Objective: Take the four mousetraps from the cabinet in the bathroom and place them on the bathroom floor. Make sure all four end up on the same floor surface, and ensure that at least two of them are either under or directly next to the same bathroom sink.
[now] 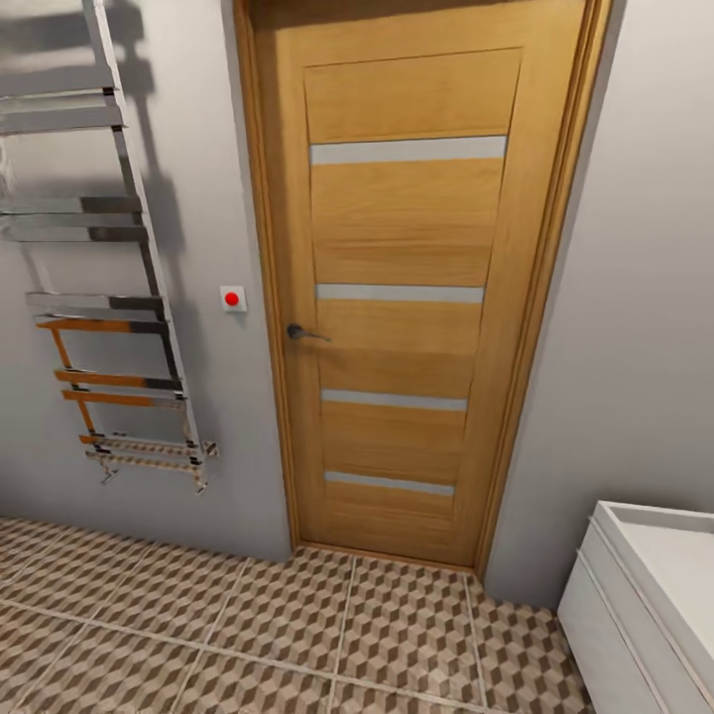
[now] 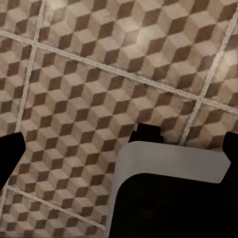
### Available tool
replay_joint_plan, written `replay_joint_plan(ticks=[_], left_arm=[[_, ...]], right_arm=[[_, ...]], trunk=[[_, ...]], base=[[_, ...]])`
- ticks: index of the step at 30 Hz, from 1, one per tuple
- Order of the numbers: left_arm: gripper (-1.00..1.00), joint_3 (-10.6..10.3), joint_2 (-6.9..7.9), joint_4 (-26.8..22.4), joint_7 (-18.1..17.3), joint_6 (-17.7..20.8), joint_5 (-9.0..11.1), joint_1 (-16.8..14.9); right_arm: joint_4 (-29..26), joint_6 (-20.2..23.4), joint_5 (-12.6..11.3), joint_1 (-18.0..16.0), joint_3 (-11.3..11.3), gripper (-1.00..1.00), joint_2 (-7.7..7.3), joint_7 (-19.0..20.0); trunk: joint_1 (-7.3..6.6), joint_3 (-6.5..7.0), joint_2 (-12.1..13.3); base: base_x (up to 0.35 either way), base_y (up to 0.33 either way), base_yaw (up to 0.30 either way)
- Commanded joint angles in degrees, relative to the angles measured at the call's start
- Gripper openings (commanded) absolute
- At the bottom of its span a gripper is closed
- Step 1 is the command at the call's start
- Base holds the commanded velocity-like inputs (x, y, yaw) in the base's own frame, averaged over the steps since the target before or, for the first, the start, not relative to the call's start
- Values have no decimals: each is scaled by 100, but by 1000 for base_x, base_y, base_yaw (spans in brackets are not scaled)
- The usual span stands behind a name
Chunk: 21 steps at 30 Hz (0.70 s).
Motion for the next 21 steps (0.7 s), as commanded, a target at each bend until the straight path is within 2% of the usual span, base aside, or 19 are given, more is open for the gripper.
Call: replay_joint_plan(ticks=[1, 21], left_arm=[[100, -48, -2, 4, 12, -16, 57, -5], [100, -15, -32, 4, 12, 3, 96, -5]], right_arm=[[17, -8, 54, -8, -1, 100, 1, -22], [17, -341, 7, -8, -20, 100, -6, -25]], trunk=[[0, -6, -3], [0, -6, -3]], base=[[0, 0, 293], [0, 0, 293]])
